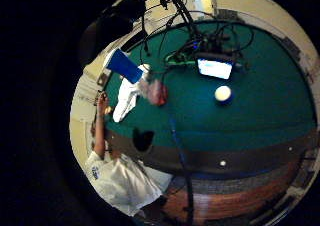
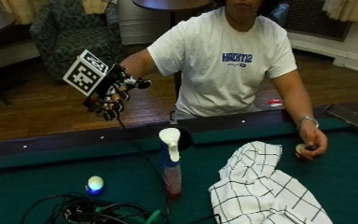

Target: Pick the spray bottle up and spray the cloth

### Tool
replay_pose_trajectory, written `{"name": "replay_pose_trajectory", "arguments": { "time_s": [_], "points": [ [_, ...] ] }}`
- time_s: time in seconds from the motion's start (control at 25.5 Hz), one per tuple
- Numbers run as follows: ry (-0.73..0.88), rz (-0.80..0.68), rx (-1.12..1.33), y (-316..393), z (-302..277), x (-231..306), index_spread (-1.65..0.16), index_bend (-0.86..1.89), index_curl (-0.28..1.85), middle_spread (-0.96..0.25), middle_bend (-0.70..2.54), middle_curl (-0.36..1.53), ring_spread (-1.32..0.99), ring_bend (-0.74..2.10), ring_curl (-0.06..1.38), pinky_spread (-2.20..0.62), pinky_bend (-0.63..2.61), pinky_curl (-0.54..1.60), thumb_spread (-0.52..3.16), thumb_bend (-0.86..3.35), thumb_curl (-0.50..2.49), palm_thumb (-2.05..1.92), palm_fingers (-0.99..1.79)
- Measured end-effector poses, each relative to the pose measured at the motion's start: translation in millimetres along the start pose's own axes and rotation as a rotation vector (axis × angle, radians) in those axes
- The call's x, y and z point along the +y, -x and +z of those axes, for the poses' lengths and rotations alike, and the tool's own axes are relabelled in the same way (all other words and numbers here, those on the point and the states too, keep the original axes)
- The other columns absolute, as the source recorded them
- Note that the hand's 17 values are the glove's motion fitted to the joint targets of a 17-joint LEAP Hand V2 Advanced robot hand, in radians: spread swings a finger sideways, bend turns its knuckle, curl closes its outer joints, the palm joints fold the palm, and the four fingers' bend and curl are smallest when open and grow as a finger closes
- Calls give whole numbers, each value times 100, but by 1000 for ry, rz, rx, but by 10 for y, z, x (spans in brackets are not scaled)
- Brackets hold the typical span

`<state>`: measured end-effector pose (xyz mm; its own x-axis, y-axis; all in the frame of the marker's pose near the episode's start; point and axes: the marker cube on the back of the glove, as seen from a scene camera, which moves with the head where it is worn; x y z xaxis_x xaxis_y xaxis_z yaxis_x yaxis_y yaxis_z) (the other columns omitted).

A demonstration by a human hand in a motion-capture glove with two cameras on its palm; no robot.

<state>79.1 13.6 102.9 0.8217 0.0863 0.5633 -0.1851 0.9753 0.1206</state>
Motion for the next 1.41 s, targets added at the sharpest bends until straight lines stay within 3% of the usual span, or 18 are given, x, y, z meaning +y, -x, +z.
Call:
{"name": "replay_pose_trajectory", "arguments": {
  "time_s": [0.67,0.94,1.41],
  "points": [
    [-13,71,-423,-373,498,275,-44,15,24,-17,18,28,-12,37,26,21,44,32,97,-2,29,51,34],
    [-22,118,-452,-561,679,337,-43,16,26,-16,18,28,-12,37,27,20,41,32,98,1,31,61,36],
    [-29,141,-448,-576,993,-45,-42,16,28,-17,19,30,-12,38,28,18,38,32,98,2,35,79,45]
  ]
}}
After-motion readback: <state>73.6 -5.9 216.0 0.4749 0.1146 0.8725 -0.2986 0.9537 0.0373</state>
